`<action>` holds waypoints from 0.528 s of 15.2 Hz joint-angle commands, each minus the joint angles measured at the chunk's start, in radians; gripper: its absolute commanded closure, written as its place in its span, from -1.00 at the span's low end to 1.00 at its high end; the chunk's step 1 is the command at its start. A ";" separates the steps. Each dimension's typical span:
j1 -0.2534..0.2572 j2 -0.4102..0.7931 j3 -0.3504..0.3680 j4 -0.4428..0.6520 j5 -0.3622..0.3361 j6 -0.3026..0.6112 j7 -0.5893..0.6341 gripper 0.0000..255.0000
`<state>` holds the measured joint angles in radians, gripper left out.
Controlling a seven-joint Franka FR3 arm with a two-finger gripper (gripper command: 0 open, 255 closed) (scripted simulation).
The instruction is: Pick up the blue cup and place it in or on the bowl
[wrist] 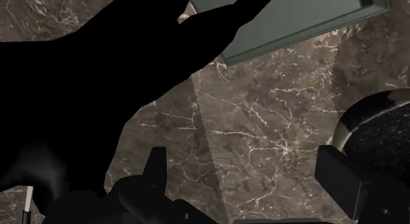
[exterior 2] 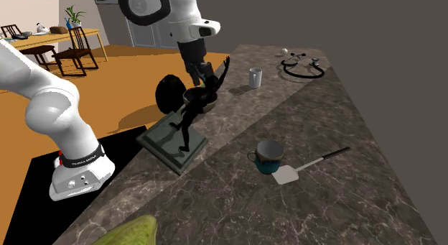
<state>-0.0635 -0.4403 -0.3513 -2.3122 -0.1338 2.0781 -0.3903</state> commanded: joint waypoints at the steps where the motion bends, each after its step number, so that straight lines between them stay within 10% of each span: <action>1: 0.005 0.071 -0.035 0.011 0.011 -0.081 -0.059 -1.00; 8: 0.012 0.330 -0.155 0.155 0.111 0.032 -0.301 -1.00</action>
<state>-0.0502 -0.1544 -0.4871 -2.1828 -0.0453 2.1143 -0.6465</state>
